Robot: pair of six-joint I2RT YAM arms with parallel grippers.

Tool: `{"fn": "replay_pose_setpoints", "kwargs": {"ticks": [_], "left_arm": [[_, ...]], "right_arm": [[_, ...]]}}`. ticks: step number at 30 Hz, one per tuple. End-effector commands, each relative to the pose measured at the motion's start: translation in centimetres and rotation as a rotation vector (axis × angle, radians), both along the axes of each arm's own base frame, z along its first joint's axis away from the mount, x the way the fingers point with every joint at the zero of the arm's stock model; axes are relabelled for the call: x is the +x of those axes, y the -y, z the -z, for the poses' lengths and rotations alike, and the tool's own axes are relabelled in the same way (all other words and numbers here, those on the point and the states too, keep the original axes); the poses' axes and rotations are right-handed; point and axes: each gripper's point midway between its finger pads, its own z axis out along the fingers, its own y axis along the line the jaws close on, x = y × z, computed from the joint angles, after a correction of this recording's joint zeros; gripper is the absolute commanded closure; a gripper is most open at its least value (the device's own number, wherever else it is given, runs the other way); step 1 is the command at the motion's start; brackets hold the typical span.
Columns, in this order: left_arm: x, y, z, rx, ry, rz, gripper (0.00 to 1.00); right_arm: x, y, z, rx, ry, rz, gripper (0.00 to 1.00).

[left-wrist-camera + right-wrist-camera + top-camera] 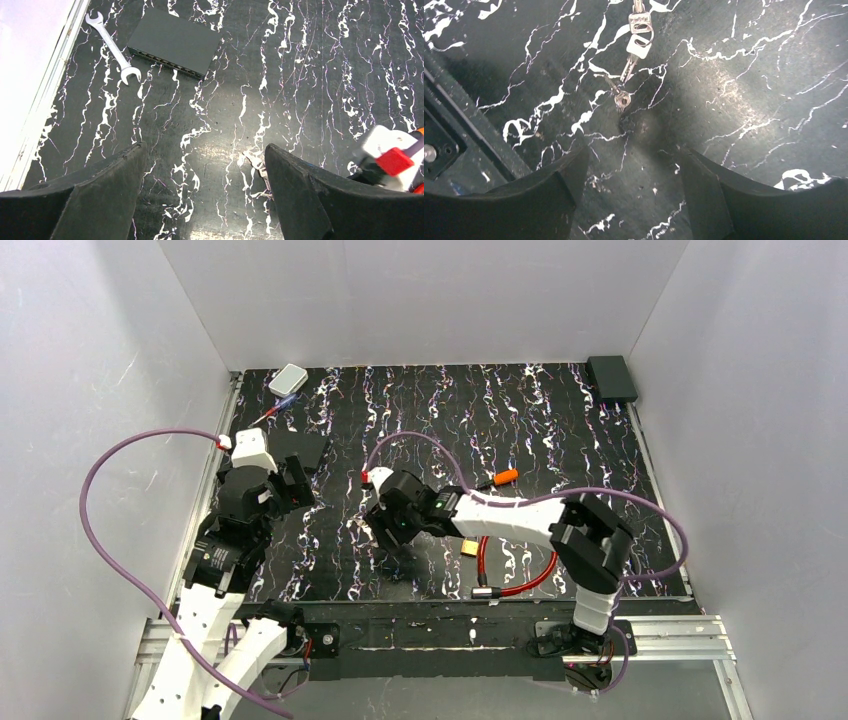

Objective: Unlock with the key

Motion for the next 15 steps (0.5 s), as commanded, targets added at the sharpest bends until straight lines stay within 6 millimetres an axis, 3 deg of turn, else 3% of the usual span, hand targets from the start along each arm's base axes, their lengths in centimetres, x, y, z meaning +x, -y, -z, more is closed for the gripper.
{"fn": "replay_pose_setpoints", "kwargs": {"ticks": [1, 9, 15], "left_arm": [[-0.2, -0.5, -0.1, 0.006, 0.001, -0.026, 0.14], [-0.2, -0.3, -0.2, 0.001, 0.006, -0.016, 0.14], [-0.2, -0.3, -0.2, -0.001, 0.008, -0.013, 0.14]], "right_arm": [[1.2, -3.1, -1.3, 0.066, 0.032, 0.068, 0.27], [0.8, -4.9, 0.9, 0.038, 0.007, 0.075, 0.40], [0.8, -5.2, 2.6, -0.017, 0.006, 0.072, 0.50]]}}
